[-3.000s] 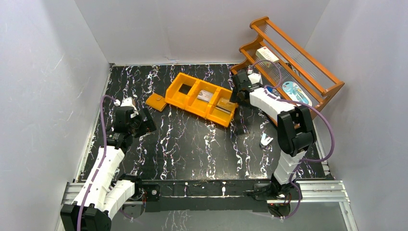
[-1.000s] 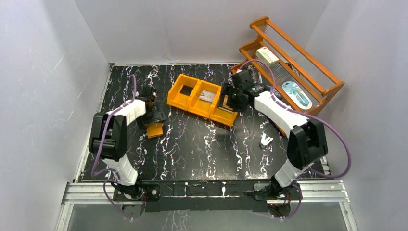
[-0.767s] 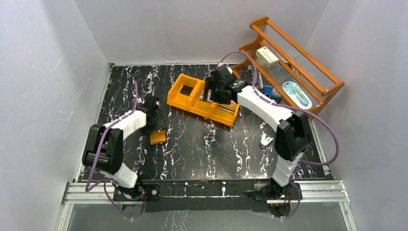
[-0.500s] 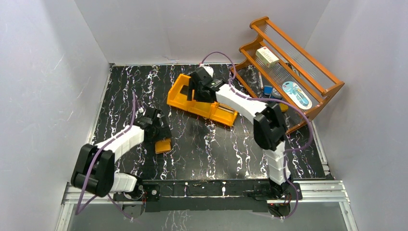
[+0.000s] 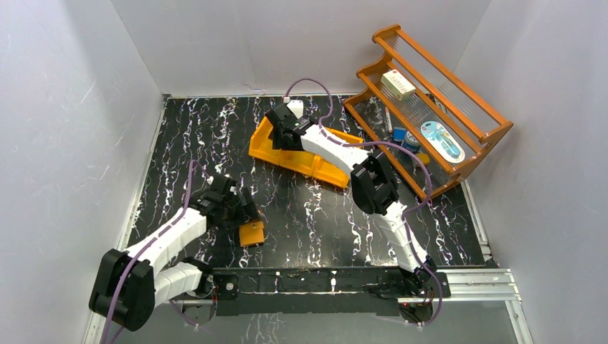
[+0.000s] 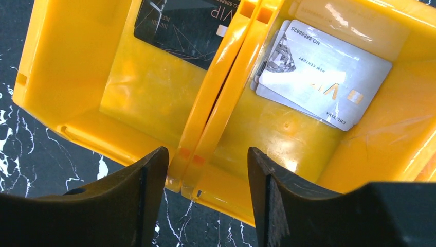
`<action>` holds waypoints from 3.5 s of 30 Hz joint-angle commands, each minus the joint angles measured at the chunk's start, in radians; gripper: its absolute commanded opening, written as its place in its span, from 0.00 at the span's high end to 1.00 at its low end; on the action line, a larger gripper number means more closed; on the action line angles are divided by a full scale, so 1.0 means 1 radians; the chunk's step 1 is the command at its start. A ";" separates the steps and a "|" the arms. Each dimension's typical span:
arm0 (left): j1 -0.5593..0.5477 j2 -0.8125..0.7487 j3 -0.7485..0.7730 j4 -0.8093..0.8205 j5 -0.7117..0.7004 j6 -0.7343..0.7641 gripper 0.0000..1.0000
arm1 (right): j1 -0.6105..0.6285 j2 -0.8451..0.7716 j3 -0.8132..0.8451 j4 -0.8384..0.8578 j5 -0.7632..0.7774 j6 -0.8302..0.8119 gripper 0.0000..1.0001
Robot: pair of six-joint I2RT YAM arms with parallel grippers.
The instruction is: Take the credit cards out of the card holder
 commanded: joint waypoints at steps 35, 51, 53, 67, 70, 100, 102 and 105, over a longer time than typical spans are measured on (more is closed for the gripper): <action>-0.005 -0.170 0.029 -0.180 -0.074 -0.076 0.11 | 0.214 -0.345 -0.456 0.092 -0.105 -0.010 0.45; -0.005 -0.045 -0.050 -0.011 0.058 -0.015 0.43 | 0.213 -0.676 -0.820 0.220 -0.152 0.102 0.34; -0.005 -0.032 -0.054 0.011 0.081 -0.003 0.45 | 0.213 -0.709 -0.883 0.235 -0.149 0.129 0.34; -0.015 -0.117 -0.094 -0.006 0.084 -0.042 0.43 | 0.190 -0.468 -0.797 0.345 -0.323 0.165 0.41; -0.018 -0.196 -0.090 -0.035 0.047 -0.074 0.38 | 0.196 -0.442 -0.791 0.366 -0.309 0.187 0.42; -0.017 -0.277 -0.018 -0.157 -0.160 -0.157 0.30 | 0.286 -0.448 -0.753 0.412 -0.306 0.084 0.41; -0.016 -0.301 -0.010 -0.191 -0.200 -0.189 0.30 | 0.299 -0.438 -0.745 0.387 -0.297 0.084 0.42; -0.017 -0.323 0.003 -0.242 -0.261 -0.221 0.30 | 0.321 -0.418 -0.722 0.361 -0.281 0.071 0.43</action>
